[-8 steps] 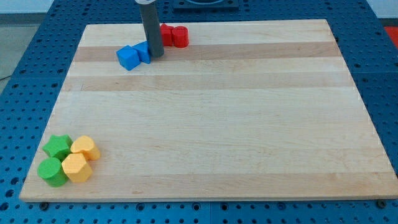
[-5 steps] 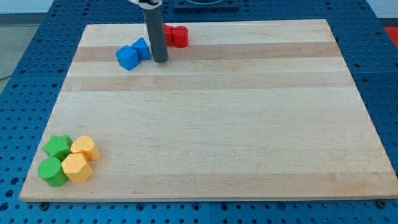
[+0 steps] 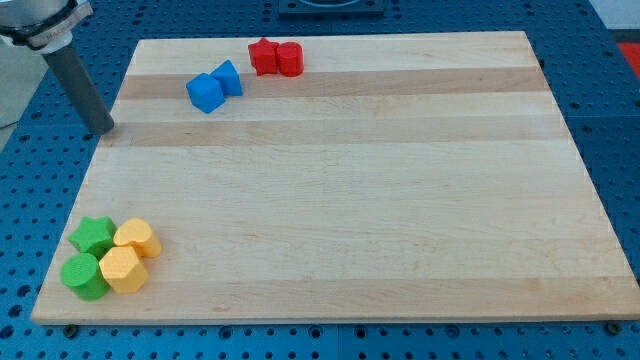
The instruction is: Move your arm towards green circle
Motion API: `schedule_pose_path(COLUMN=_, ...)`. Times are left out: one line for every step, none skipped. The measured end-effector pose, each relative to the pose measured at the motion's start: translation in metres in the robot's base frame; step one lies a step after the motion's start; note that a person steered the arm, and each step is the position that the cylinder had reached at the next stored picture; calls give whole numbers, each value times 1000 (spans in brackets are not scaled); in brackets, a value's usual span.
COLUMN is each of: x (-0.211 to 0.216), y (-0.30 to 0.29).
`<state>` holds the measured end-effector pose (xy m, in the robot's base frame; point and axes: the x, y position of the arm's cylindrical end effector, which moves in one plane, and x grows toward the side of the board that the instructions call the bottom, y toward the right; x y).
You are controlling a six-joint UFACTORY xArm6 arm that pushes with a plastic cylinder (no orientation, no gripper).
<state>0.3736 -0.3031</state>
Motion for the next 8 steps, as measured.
schedule_pose_path(x=0, y=0)
schedule_pose_path(x=14, y=-2)
schedule_pose_path(x=49, y=-2)
schedule_pose_path(x=82, y=-2)
schedule_pose_path(x=117, y=-2)
schedule_pose_path(x=142, y=-1)
schedule_pose_path(x=171, y=-2)
schedule_pose_path(x=227, y=-1)
